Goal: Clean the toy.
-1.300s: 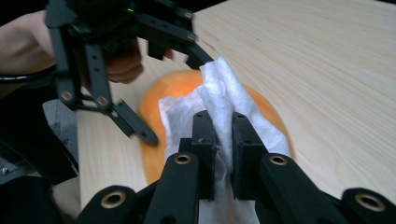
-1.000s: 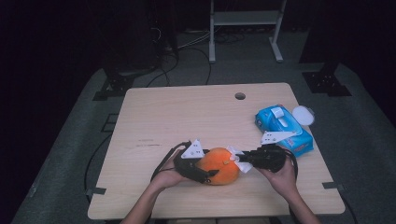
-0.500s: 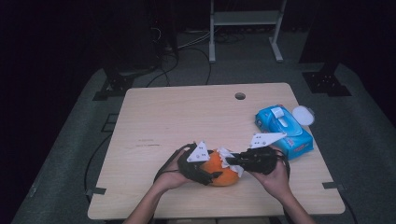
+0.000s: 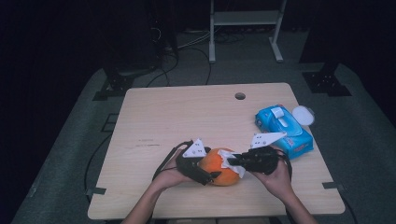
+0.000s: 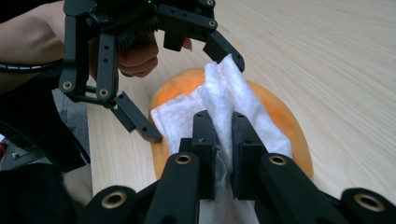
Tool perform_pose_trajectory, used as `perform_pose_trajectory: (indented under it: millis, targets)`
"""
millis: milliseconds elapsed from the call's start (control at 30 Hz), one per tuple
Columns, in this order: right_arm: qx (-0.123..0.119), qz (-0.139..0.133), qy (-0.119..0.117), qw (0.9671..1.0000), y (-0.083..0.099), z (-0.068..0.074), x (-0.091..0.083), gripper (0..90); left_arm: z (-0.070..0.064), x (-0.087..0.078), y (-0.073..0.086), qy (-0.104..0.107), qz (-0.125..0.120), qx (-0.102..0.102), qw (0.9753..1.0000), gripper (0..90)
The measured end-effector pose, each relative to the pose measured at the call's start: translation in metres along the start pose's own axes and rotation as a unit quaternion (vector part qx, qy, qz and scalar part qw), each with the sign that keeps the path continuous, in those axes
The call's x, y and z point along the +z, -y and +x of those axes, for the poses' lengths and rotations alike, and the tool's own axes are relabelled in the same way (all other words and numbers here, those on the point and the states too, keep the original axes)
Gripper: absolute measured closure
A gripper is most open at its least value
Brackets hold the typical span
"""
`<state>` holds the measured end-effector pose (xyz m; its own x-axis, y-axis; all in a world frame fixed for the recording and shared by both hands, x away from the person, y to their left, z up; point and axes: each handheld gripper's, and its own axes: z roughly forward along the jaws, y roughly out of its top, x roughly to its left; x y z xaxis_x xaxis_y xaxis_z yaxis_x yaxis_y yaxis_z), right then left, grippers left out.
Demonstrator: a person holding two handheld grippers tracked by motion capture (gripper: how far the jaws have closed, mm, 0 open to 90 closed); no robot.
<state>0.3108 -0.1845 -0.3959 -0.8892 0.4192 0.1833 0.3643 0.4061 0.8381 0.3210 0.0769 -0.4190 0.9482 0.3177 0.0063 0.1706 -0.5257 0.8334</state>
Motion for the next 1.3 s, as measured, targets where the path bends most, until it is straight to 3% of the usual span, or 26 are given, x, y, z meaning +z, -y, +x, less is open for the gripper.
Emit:
perform_pose_trajectory:
  millis: [167,267,300,400,500,600,800,1000,1133,1267,1300]
  targets:
    - [-0.007,0.003,0.009,0.9999,-0.004,0.003,-0.002,81.5,-0.006,0.000,-0.005,-0.014,0.002,0.003,0.9999,25.8]
    - [-0.010,-0.004,0.004,0.9999,-0.009,0.006,-0.004,81.5,-0.012,0.002,-0.010,-0.019,-0.002,0.005,0.9998,26.8]
    - [-0.022,-0.006,0.002,0.9997,-0.015,0.011,-0.002,81.5,-0.018,0.005,-0.015,-0.020,0.002,0.016,0.9997,26.7]
    - [-0.038,0.007,0.008,0.9992,-0.017,0.017,0.002,81.5,-0.019,0.007,-0.014,-0.017,0.003,0.019,0.9997,21.7]
    - [-0.029,0.010,0.001,0.9995,-0.012,0.012,0.002,81.6,-0.015,0.006,-0.012,-0.006,-0.003,0.012,0.9999,13.1]
    - [-0.021,0.009,0.003,0.9997,-0.009,0.006,-0.001,81.6,-0.008,0.006,-0.007,0.004,-0.007,-0.002,1.0000,10.8]
    - [-0.018,0.010,0.009,0.9997,-0.008,0.003,-0.006,81.6,-0.010,0.004,-0.007,-0.001,-0.013,0.006,0.9999,27.2]
    - [-0.045,0.007,0.004,0.9989,-0.018,0.019,0.000,81.5,-0.025,0.008,-0.020,-0.015,-0.016,0.034,0.9992,29.7]
    - [-0.055,0.016,0.010,0.9983,-0.020,0.022,0.002,81.6,-0.022,0.008,-0.017,-0.010,-0.022,0.026,0.9994,21.6]
    - [-0.039,0.015,0.011,0.9991,-0.014,0.011,-0.003,81.6,-0.015,0.007,-0.012,-0.007,-0.024,0.014,0.9996,9.5]
    - [-0.036,0.014,0.013,0.9992,-0.013,0.009,-0.006,81.6,-0.010,0.008,-0.009,-0.004,-0.023,0.003,0.9997,9.2]
